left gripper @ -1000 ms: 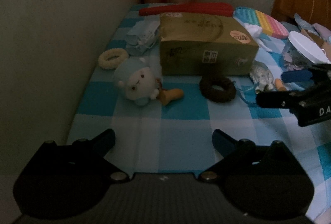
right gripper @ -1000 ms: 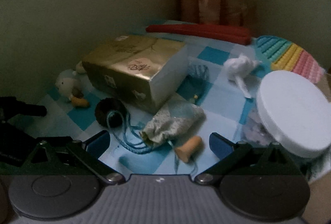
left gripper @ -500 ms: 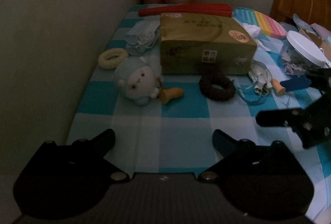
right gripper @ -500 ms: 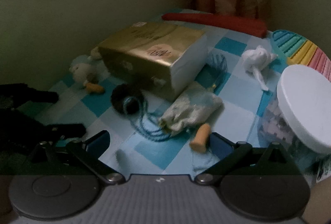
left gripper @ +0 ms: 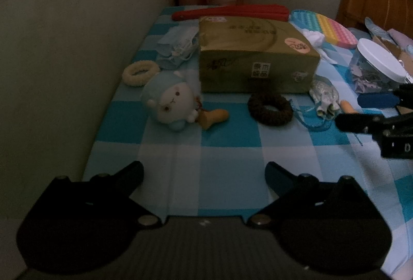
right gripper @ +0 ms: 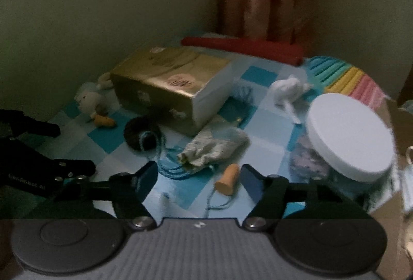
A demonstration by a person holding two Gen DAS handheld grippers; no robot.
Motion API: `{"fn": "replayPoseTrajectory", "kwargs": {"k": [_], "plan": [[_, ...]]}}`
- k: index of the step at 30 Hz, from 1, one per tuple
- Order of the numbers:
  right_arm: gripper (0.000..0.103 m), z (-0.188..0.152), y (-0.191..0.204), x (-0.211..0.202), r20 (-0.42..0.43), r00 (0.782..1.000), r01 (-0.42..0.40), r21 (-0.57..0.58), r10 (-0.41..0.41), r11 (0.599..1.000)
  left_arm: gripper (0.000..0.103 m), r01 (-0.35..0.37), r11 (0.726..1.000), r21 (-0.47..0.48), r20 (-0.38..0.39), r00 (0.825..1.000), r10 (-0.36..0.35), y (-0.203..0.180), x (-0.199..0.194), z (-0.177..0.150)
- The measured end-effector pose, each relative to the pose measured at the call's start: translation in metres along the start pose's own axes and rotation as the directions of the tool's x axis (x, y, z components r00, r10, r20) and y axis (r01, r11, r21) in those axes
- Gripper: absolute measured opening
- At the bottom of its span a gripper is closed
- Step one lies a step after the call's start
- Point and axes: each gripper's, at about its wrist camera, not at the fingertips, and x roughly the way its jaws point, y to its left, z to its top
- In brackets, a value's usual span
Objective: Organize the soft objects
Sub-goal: 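Grasp the orange earplug with the right gripper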
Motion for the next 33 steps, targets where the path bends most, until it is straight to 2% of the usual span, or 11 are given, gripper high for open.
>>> {"fn": "replayPoseTrajectory", "kwargs": {"k": [1,6,9,12,19,26,33], "plan": [[0.06,-0.001,-0.001,-0.001,0.001,1.0,0.013,0.005,-0.013,1.0,0.1,0.001,1.0,0.0,0.001,1.0,-0.001,0.0,0.0,0.0],[0.044,-0.004,-0.012,0.004,-0.013,0.998,0.063,0.041,-0.063,0.997,0.1,0.001,1.0,0.0,0.001,1.0,-0.001,0.0,0.0,0.0],[0.024,-0.006,-0.016,0.005,-0.008,0.998,0.068,0.061,-0.068,0.996,0.101,0.001,1.0,0.0,0.0,1.0,-0.001,0.0,0.0,0.0],[0.017,-0.007,-0.015,0.003,0.002,0.998,0.07,0.056,-0.07,0.996,0.101,0.002,1.0,0.001,0.001,1.0,-0.002,0.0,0.0,0.0],[0.01,-0.009,-0.009,-0.009,-0.015,0.998,0.058,0.044,-0.057,0.997,0.101,0.003,1.0,0.003,-0.002,1.0,-0.003,-0.001,0.001,0.001],[0.011,-0.019,-0.005,-0.02,-0.042,0.998,0.048,0.057,-0.045,0.997,0.101,0.007,1.0,0.006,0.0,1.0,-0.007,-0.001,0.0,-0.001],[0.014,-0.015,-0.004,-0.016,-0.027,0.997,0.071,0.064,-0.069,0.995,0.101,0.007,1.0,0.007,0.0,1.0,-0.007,-0.001,0.0,-0.001]]}}
